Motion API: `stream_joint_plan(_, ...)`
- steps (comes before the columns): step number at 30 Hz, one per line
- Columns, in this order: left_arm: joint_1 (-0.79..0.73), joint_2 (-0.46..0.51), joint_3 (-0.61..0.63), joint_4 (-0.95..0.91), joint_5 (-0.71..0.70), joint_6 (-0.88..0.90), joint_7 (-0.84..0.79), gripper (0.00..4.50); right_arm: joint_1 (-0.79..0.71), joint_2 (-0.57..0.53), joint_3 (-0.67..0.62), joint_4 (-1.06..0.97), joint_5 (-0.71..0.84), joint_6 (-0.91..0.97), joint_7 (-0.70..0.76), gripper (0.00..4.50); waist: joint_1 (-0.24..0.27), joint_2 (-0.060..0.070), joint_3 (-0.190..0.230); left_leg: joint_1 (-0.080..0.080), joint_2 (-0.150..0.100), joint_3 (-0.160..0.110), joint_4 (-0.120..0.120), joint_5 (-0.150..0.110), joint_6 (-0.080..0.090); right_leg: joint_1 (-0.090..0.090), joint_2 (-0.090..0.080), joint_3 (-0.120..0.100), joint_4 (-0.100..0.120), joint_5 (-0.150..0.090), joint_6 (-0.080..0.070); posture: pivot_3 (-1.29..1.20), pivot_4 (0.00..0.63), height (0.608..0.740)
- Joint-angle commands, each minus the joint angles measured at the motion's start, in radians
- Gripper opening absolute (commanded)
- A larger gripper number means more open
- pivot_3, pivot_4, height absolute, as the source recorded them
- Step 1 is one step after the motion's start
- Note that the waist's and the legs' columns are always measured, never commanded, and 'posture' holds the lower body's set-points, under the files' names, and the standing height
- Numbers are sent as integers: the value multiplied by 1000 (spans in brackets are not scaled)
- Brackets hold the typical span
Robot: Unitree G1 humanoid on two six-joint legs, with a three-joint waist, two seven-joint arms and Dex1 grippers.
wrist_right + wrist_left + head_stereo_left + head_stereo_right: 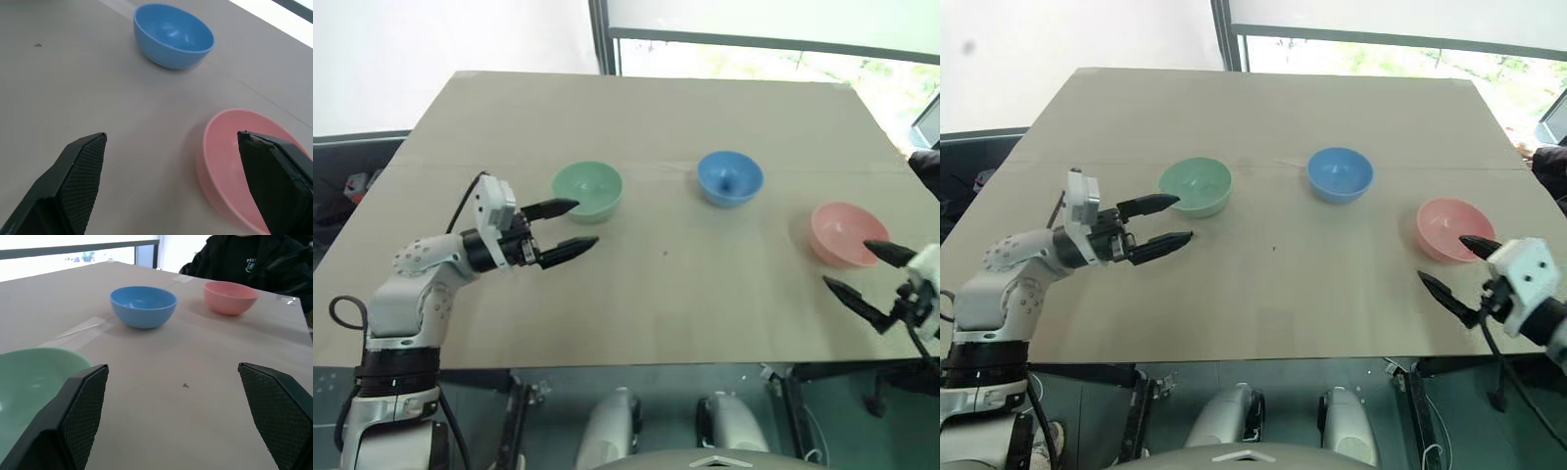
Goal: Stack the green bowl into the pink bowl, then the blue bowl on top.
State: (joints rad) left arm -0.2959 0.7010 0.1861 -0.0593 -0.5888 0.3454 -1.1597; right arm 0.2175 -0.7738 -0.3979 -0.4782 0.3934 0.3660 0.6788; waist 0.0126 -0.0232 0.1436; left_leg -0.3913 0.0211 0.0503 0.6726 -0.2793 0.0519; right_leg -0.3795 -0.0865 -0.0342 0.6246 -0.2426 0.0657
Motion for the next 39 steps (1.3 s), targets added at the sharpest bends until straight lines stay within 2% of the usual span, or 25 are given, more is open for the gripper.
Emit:
stream_joint_plan(1,-1,-11,-6,-88,-58,-24,-64,4480,-133,5,123,92,-118,26,-84,4500,0,0,0,0,0,0,0,0,0,0,0,0,1,0,0,0,150,740)
stream_joint_plan(3,-6,-11,-7,-110,-93,-8,-101,4480,-207,15,195,172,-173,32,-103,4500,2,0,0,0,0,-1,0,0,0,-1,1,-1,1,0,0,0,150,740)
stream_joint_plan(4,-12,-11,-9,-118,-104,-7,-114,4500,-230,14,222,207,-181,29,-87,3981,2,0,0,-1,0,-1,0,0,-1,-1,1,-2,0,0,0,0,150,740)
stream_joint_plan(5,-20,-13,-8,-125,-115,-4,-116,4500,-251,15,241,238,-194,19,-79,3802,3,1,0,-1,0,-1,0,0,-1,-1,1,-1,0,0,0,0,150,740)
stream_joint_plan(6,-25,-15,-7,-128,-121,-1,-114,4500,-265,16,250,259,-203,10,-76,3267,5,1,0,-3,0,-1,0,0,0,-2,1,-2,0,0,0,0,150,740)
stream_joint_plan(12,-9,-17,-14,-143,-119,-14,-109,4500,-302,11,255,329,-238,-20,-69,696,1,1,1,-5,0,-1,0,0,0,-2,0,-2,-1,0,1,0,150,740)
stream_joint_plan(14,-1,-21,-13,-151,-121,-14,-105,4500,-303,15,254,324,-243,-26,-68,83,0,1,1,-4,0,-1,0,0,0,-2,1,-2,-1,0,1,0,150,740)
stream_joint_plan(20,2,-39,-22,-142,-105,-30,-90,4500,-305,30,293,212,-271,-17,-79,83,1,2,1,-3,0,-1,0,0,0,-2,1,-2,0,0,1,0,150,740)
stream_joint_plan(23,11,-48,-33,-140,-83,-52,-89,4500,-315,67,325,108,-227,19,-65,83,1,2,1,-4,0,-1,0,0,0,-2,1,-2,0,0,1,0,150,740)
stream_joint_plan(28,10,-65,-34,-142,-85,-52,-64,4500,-338,190,513,-119,-149,147,-53,83,-1,2,1,-4,2,-2,0,1,-1,-3,2,-2,0,0,1,0,150,740)
stream_joint_plan(32,31,-63,-29,-162,-90,-45,-57,4500,-354,194,655,-57,-244,99,-29,83,5,2,1,-4,0,-2,0,0,-1,-2,1,-3,0,0,1,0,150,740)
stream_joint_plan(35,41,-55,-25,-168,-91,-44,-56,4500,-414,234,676,45,-259,69,-33,83,3,1,1,-5,-1,-2,3,-1,1,-2,0,-2,-1,0,1,0,150,740)
stream_joint_plan(38,43,-48,-19,-172,-94,-41,-51,4500,-468,252,678,120,-252,48,0,891,-1,1,1,-5,0,-2,5,-1,1,-2,1,-2,1,0,1,0,150,740)
stream_joint_plan(39,43,-47,-17,-174,-95,-39,-50,4500,-479,254,679,126,-246,42,16,1320,-1,1,1,-4,0,-2,5,0,1,-2,1,-2,1,0,1,0,150,740)
